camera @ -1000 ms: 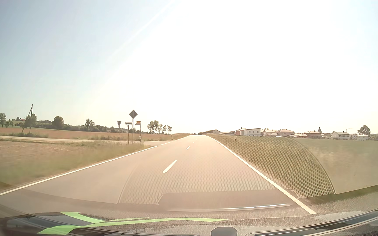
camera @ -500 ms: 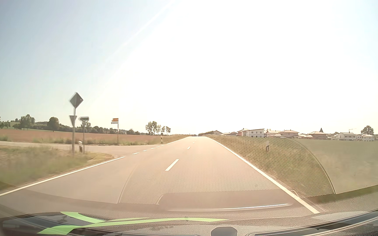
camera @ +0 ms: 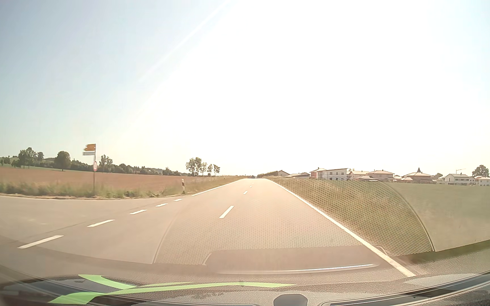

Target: Follow the waypoints while adhering to traffic rules and regulations

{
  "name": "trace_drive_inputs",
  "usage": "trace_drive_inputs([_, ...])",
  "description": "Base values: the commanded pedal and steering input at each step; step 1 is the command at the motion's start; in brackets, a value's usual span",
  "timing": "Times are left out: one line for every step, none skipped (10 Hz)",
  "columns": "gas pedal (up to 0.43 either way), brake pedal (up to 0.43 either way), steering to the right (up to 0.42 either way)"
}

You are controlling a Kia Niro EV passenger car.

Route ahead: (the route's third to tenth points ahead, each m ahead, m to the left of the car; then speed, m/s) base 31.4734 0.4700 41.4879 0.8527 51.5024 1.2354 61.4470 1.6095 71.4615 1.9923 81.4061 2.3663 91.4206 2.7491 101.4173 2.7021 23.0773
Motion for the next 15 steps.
trace_drive_inputs([0.240,0.000,-0.001])
trace_drive_inputs([0.260,0.000,-0.001])
trace_drive_inputs([0.260,0.000,-0.001])
trace_drive_inputs([0.260,0.000,-0.001])
trace_drive_inputs([0.260,0.000,-0.001])
trace_drive_inputs([0.248,0.000,-0.001])
trace_drive_inputs([0.248,0.000,-0.001])
trace_drive_inputs([0.248,0.000,-0.001])
trace_drive_inputs([0.248,0.000,-0.001])
trace_drive_inputs([0.260,0.000,-0.001])
trace_drive_inputs([0.260,0.000,-0.001])
trace_drive_inputs([0.268,0.000,-0.001])
trace_drive_inputs([0.268,0.000,-0.001])
trace_drive_inputs([0.268,0.000,-0.001])
trace_drive_inputs([0.268,0.000,-0.001])
